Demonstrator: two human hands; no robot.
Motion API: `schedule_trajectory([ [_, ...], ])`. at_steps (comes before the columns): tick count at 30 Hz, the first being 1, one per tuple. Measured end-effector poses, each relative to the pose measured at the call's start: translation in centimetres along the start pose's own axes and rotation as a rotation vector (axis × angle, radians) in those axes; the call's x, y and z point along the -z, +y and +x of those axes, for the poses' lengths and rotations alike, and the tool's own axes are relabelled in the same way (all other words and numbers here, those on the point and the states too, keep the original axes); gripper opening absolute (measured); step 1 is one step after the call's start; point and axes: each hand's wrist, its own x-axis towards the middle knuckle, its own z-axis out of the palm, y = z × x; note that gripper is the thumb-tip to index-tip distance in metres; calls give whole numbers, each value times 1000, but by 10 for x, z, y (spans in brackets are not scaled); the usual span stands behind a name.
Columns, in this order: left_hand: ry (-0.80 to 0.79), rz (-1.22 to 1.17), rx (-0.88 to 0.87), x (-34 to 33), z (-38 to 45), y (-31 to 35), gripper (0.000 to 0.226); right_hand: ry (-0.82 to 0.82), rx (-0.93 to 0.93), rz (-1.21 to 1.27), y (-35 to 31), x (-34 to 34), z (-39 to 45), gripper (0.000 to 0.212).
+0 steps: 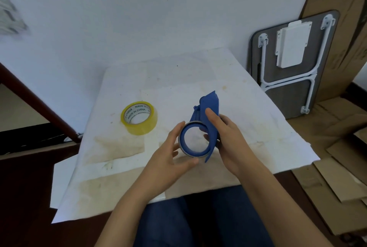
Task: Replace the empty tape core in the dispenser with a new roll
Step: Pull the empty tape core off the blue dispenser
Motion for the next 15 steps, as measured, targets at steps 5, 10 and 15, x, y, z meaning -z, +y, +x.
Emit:
schedule_trajectory([
  [5,67,163,-108,-7,-4,6,101,-72,-17,65,-2,-2,-7,63],
  [10,130,371,-213,0,-7,5,98,-145,4,-61,-6,2,-12,55],
  [15,187,409,-198,6,-9,2,98,-92,72,-233,-10,6,-10,50],
])
